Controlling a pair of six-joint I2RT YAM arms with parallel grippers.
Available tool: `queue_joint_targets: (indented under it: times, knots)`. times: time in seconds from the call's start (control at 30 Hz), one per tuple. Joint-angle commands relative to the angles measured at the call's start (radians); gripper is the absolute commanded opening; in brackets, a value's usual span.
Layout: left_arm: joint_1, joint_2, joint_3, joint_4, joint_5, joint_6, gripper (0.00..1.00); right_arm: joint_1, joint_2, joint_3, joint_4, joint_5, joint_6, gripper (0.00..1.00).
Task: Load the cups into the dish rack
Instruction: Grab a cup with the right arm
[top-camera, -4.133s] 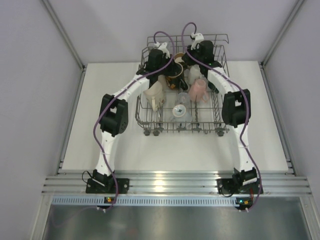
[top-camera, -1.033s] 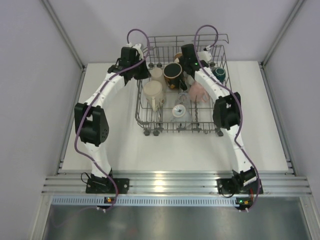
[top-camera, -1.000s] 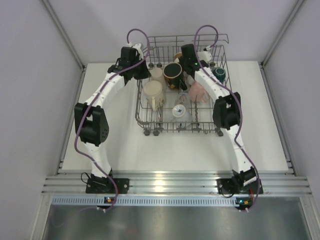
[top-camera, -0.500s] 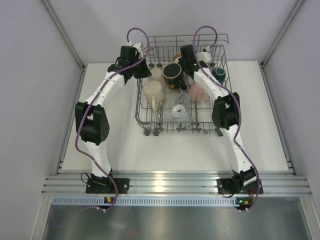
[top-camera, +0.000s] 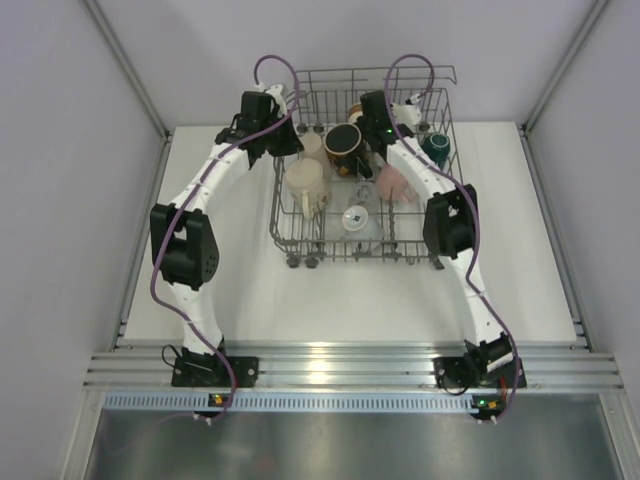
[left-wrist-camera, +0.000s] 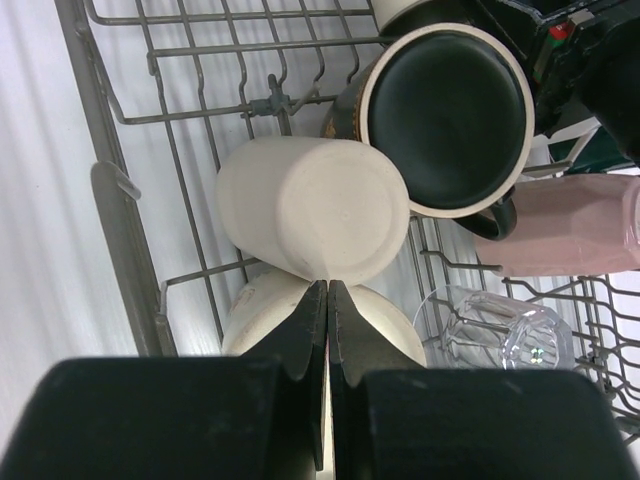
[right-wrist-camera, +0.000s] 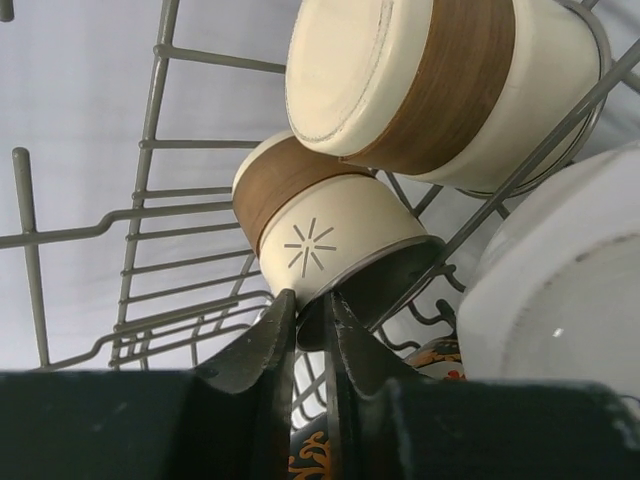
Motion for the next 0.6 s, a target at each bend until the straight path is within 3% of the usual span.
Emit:
queue_joint_targets:
  times: [0.0, 0.07, 0.57]
  knots:
    - [-0.002, -0.014, 0.032, 0.01, 0.032, -0.007, 0.0, -0.023, 0.088, -0.002, 0.214, -0.004, 0.083, 0.11]
    - [-0.004, -0.014, 0.034, 0.012, 0.034, -0.005, 0.0, -0.027, 0.083, -0.022, 0.234, -0.007, 0.092, 0.01]
    - [-0.002, -0.047, 0.046, 0.013, 0.026, -0.012, 0.0, -0.038, -0.201, -0.439, 0.722, -0.076, -0.049, 0.0]
